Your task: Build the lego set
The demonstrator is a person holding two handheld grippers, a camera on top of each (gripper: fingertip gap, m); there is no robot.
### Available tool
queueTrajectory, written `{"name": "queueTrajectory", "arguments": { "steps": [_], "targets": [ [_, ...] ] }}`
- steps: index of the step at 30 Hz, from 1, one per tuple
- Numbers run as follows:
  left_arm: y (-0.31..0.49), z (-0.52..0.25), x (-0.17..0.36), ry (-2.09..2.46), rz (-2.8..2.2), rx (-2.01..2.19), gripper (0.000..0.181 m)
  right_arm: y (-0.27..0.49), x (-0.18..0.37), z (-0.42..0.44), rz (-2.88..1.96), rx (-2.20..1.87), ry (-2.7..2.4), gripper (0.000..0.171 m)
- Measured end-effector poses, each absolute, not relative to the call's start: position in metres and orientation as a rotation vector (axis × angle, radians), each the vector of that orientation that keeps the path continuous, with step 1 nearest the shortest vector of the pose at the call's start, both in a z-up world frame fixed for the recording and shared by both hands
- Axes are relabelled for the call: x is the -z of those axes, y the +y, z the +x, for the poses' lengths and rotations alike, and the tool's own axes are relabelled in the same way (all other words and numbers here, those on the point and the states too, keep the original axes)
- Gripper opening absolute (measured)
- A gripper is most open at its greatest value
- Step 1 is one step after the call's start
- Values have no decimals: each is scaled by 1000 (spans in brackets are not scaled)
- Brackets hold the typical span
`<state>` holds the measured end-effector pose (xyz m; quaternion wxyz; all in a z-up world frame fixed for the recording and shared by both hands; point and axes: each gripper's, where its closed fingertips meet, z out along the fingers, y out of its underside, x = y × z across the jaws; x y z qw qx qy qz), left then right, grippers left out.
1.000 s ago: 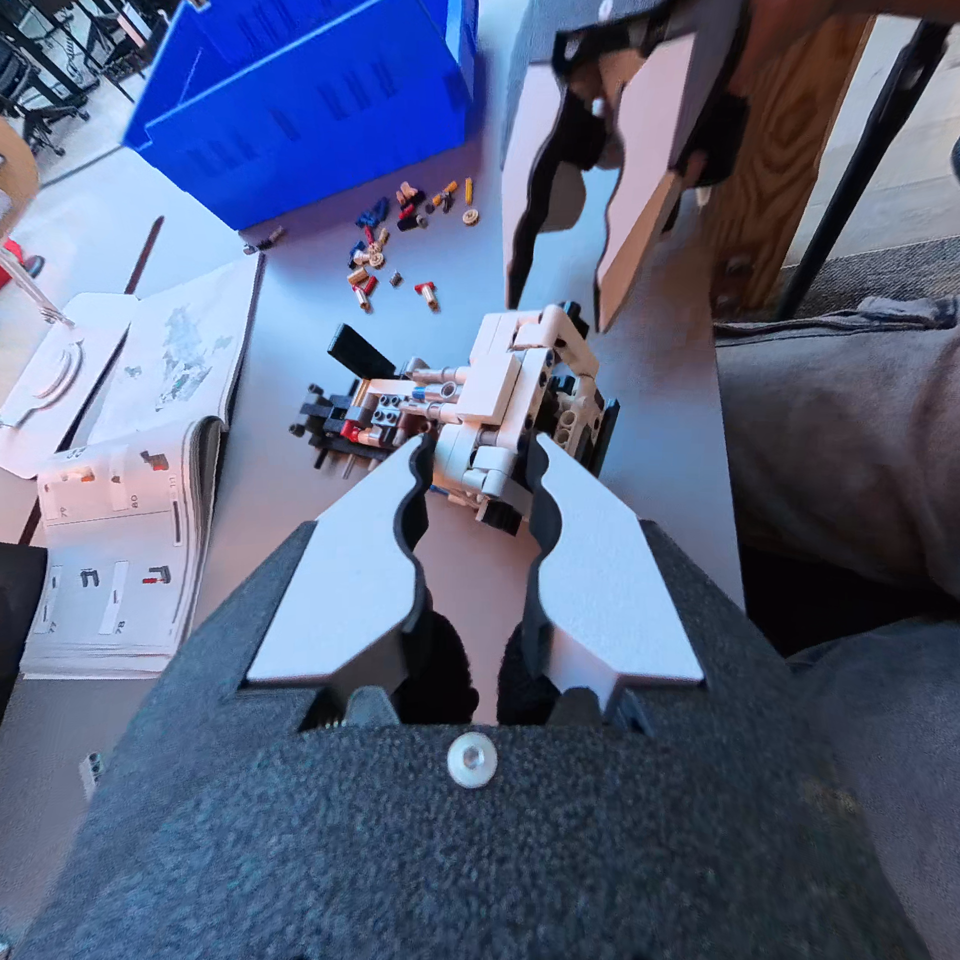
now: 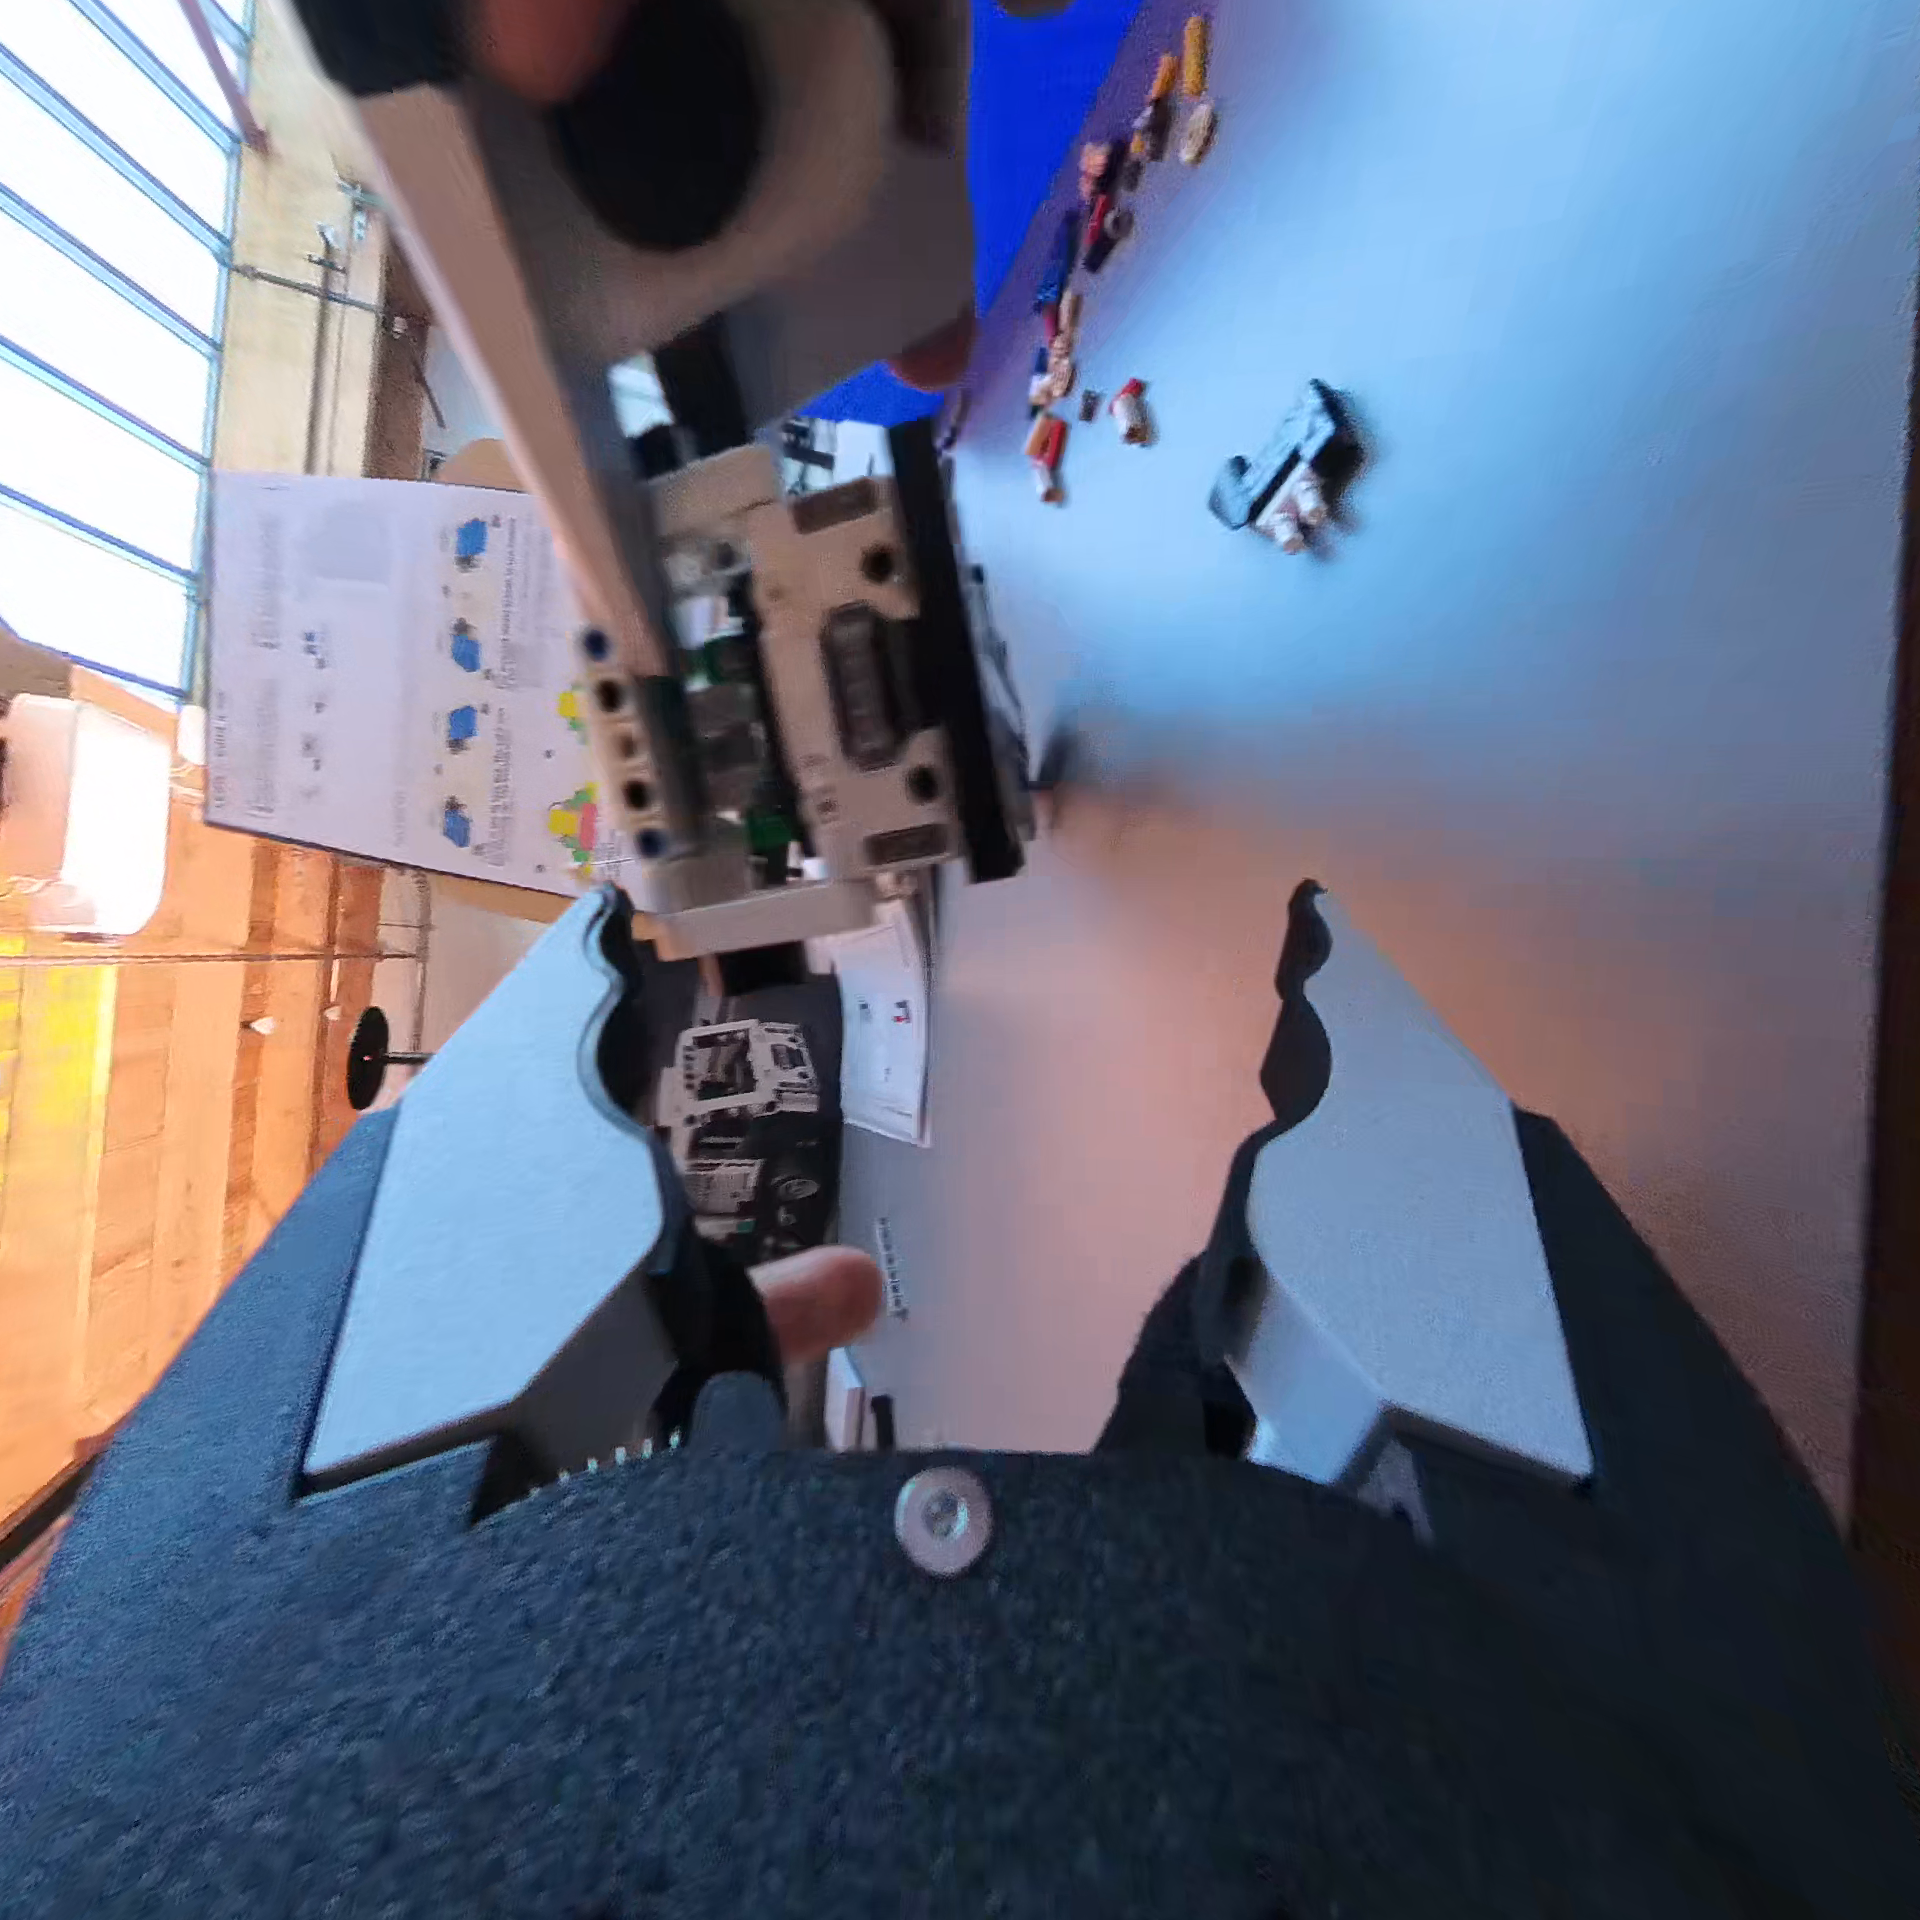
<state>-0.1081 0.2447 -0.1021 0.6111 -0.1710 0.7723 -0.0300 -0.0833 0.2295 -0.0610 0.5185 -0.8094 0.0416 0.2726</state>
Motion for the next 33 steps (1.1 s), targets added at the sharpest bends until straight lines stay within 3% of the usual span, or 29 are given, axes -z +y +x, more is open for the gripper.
{"name": "queueTrajectory", "arguments": {
  "steps": [7, 12, 19, 22, 30, 33],
  "targets": [
    [254, -90, 90, 1553, -679, 351, 118, 234, 68, -87, -1961, -662, 162, 36],
    [245, -77, 81, 1526, -495, 305, 85, 237, 72, -93, -2000, -619, 140, 37],
    [249, -67, 92, 1555, -450, 270, 86, 239, 80, -86, -2041, -541, 113, 37],
    [253, -62, 91, 1540, -424, 318, 98, 238, 81, -90, -2056, -560, 74, 37],
    [262, -58, 98, 1495, -408, 390, 85, 245, 85, -86, -2090, -459, 28, 37],
    [269, -60, 97, 1485, -444, 438, 85, 241, 71, -91, -2012, -480, -40, 52]
  ]
}}
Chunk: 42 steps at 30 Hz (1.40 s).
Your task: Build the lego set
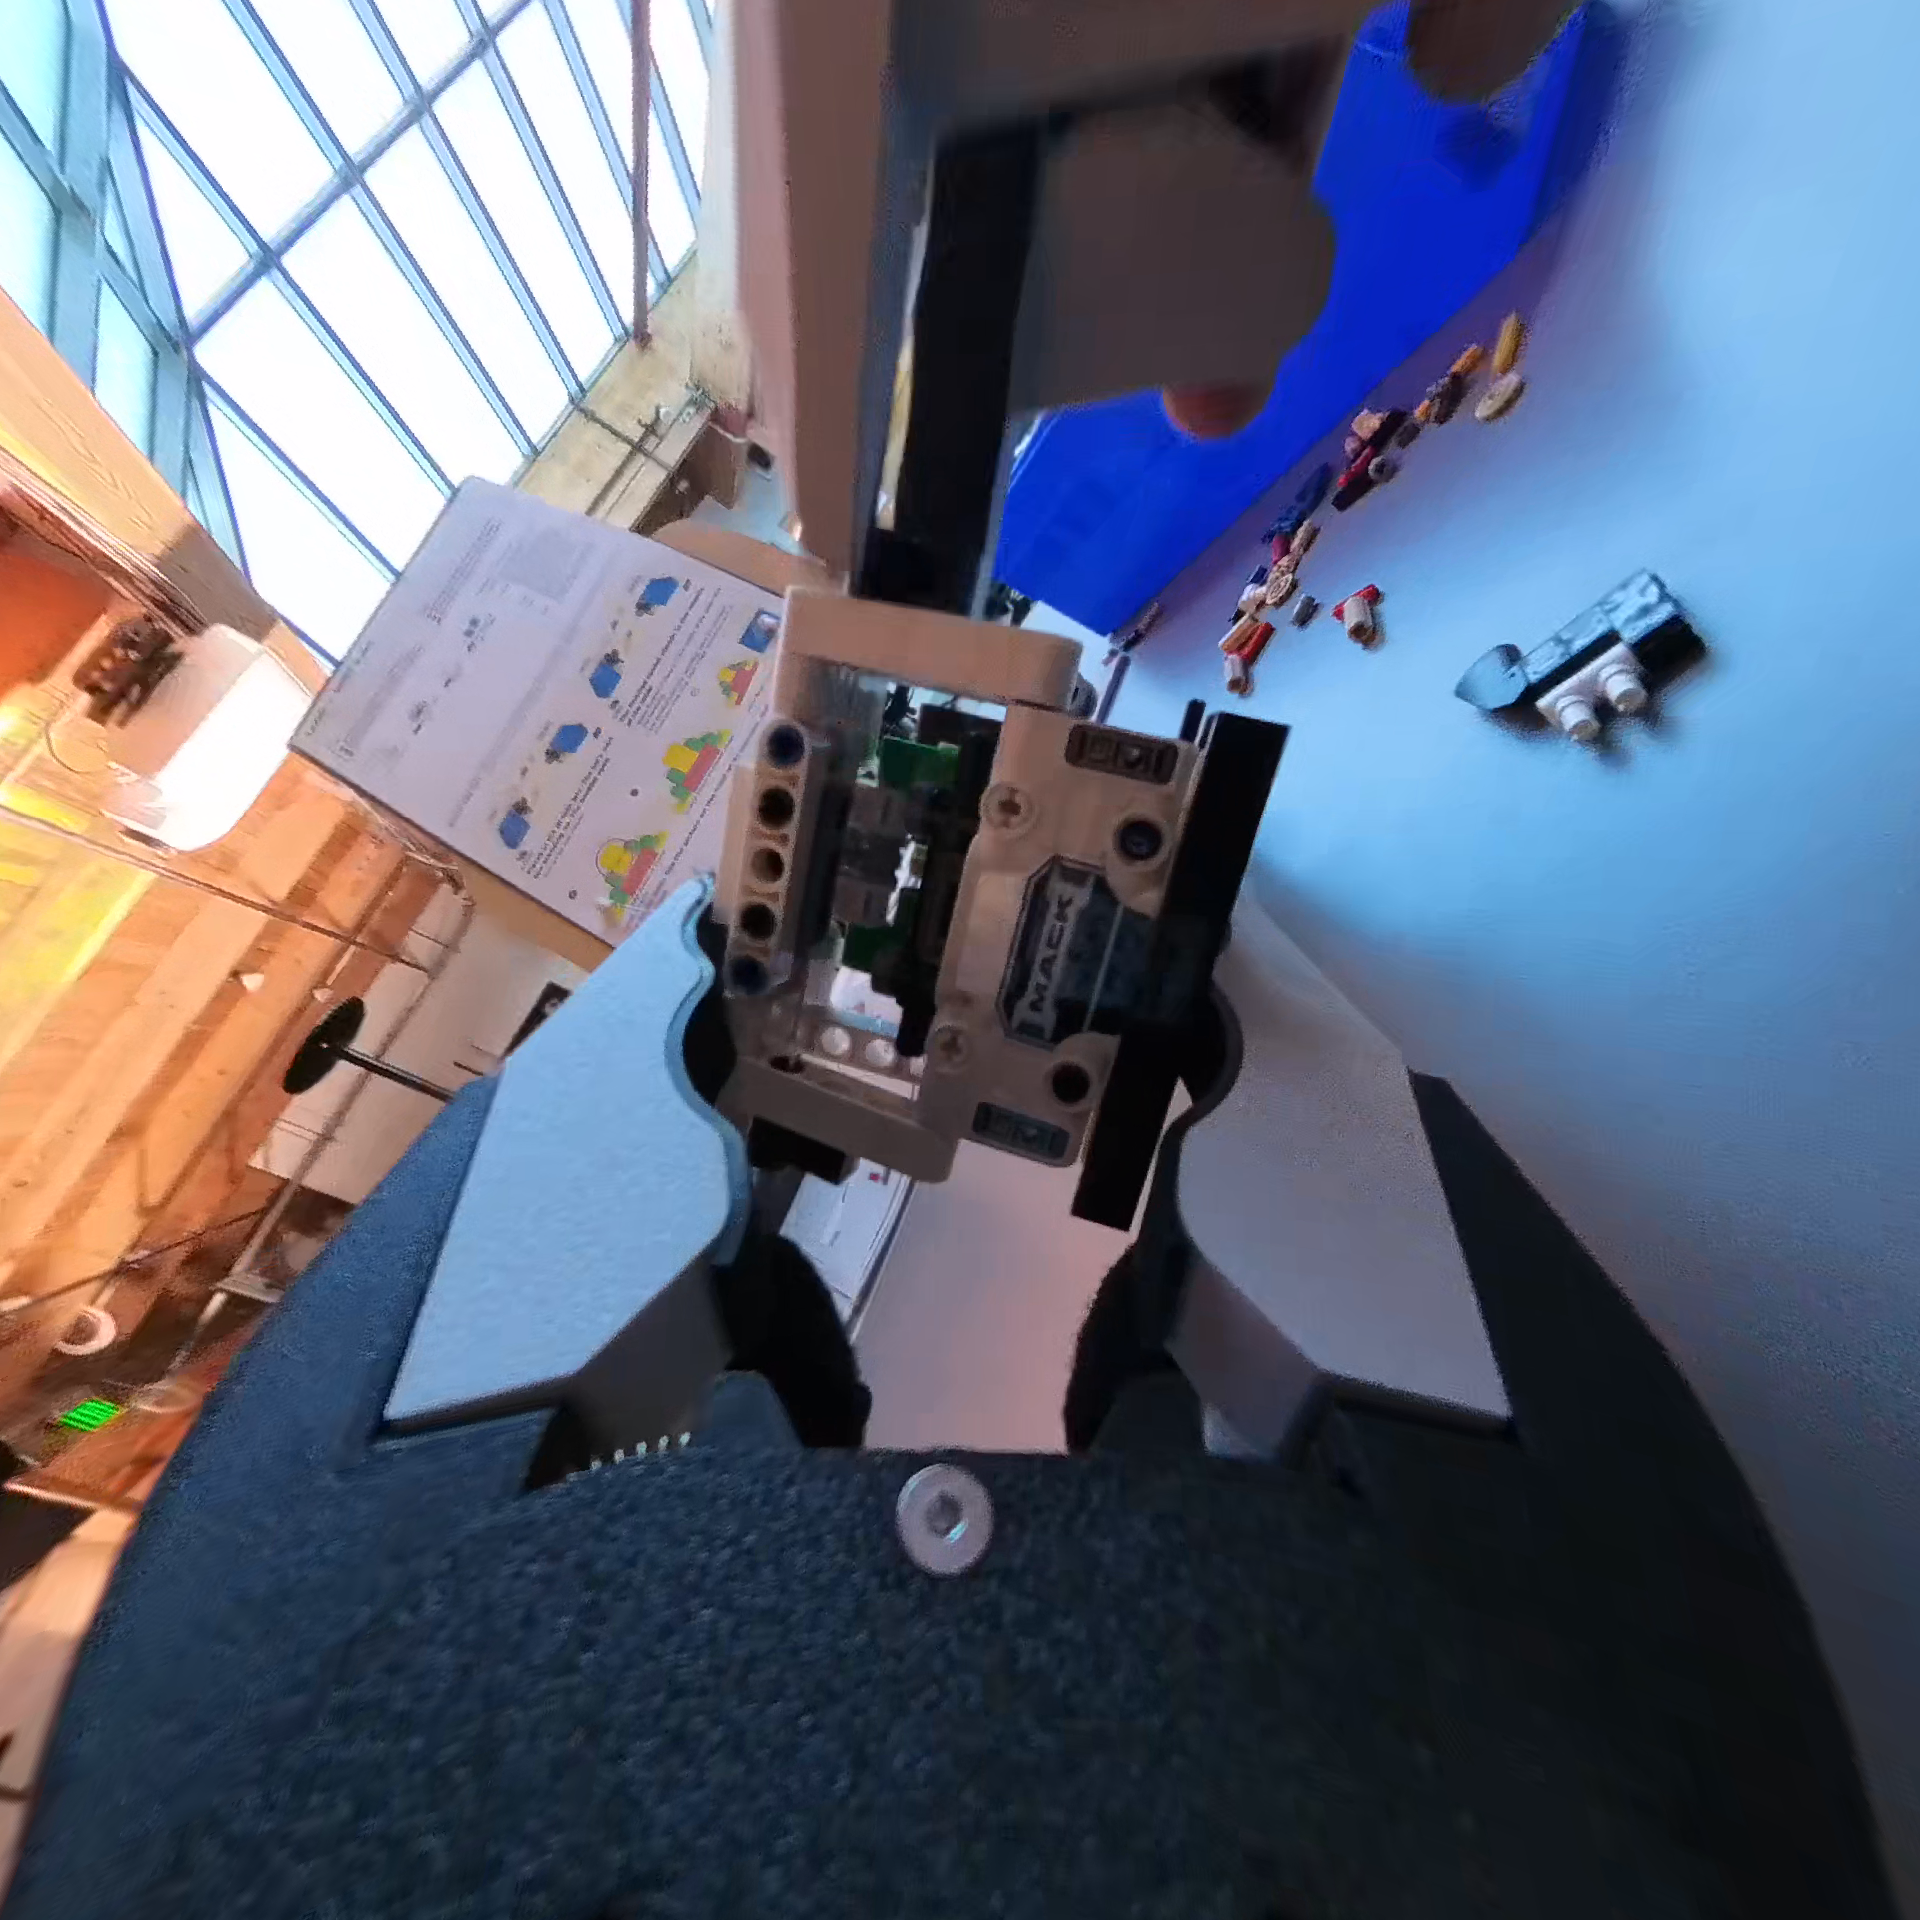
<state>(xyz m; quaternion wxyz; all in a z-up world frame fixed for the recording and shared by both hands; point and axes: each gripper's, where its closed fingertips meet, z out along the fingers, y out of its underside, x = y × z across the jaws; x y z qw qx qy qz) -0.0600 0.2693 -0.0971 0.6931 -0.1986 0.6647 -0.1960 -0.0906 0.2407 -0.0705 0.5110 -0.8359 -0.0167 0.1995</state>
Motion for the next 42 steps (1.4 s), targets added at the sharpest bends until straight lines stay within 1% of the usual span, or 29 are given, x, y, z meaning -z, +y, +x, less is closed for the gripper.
{"name": "queueTrajectory", "arguments": {
  "steps": [2, 4, 5, 7, 9, 11, 13, 16, 19, 22, 26, 28, 30, 31, 33, 35, 36, 37, 40, 42],
  "targets": [
    [277, -63, 94, 1476, -476, 476, 85, 227, 55, -82, -1936, -457, -49, 52],
    [285, -66, 94, 1473, -518, 524, 85, 208, 58, -61, -1909, -321, -67, 45],
    [288, -66, 94, 1474, -521, 541, 85, 199, 72, -45, -1944, -198, -62, 43],
    [291, -66, 94, 1478, -540, 561, 86, 177, 122, -23, -2112, -54, -22, 34],
    [292, -65, 94, 1487, -551, 595, 85, 169, 155, -25, -2201, -144, 26, 33],
    [291, -64, 97, 1496, -527, 609, 85, 170, 165, -27, -2204, -272, 78, 33],
    [292, -62, 102, 1507, -520, 572, 85, 169, 174, -18, -2248, -307, 105, 35],
    [292, -62, 105, 1513, -507, 541, 85, 173, 178, -21, -2316, -338, 50, 40],
    [291, -61, 104, 1512, -512, 543, 85, 177, 183, -24, -2368, -252, 9, 32],
    [293, -61, 105, 1513, -530, 552, 85, 180, 183, -40, -2366, -316, -4, 29],
    [297, -59, 106, 1521, -563, 559, 85, 176, 184, -71, -2360, -377, -71, 29],
    [298, -59, 106, 1523, -569, 563, 85, 173, 183, -91, -2339, -398, -116, 30],
    [298, -59, 106, 1525, -568, 562, 85, 171, 179, -91, -2311, -298, -106, 33],
    [298, -59, 107, 1525, -567, 560, 86, 171, 175, -90, -2285, -248, -94, 36],
    [297, -60, 106, 1526, -561, 557, 85, 174, 167, -92, -2211, -197, -62, 50],
    [295, -60, 106, 1527, -558, 562, 85, 177, 163, -99, -2148, -209, -82, 53],
    [294, -61, 106, 1528, -556, 564, 85, 178, 164, -99, -2140, -215, -106, 60],
    [294, -61, 106, 1529, -554, 565, 85, 179, 165, -98, -2153, -224, -137, 62],
    [294, -61, 106, 1529, -552, 562, 85, 184, 177, -86, -2209, -199, -237, 60],
    [294, -61, 106, 1528, -554, 564, 85, 188, 182, -89, -2248, -262, -299, 59]
  ]
}}
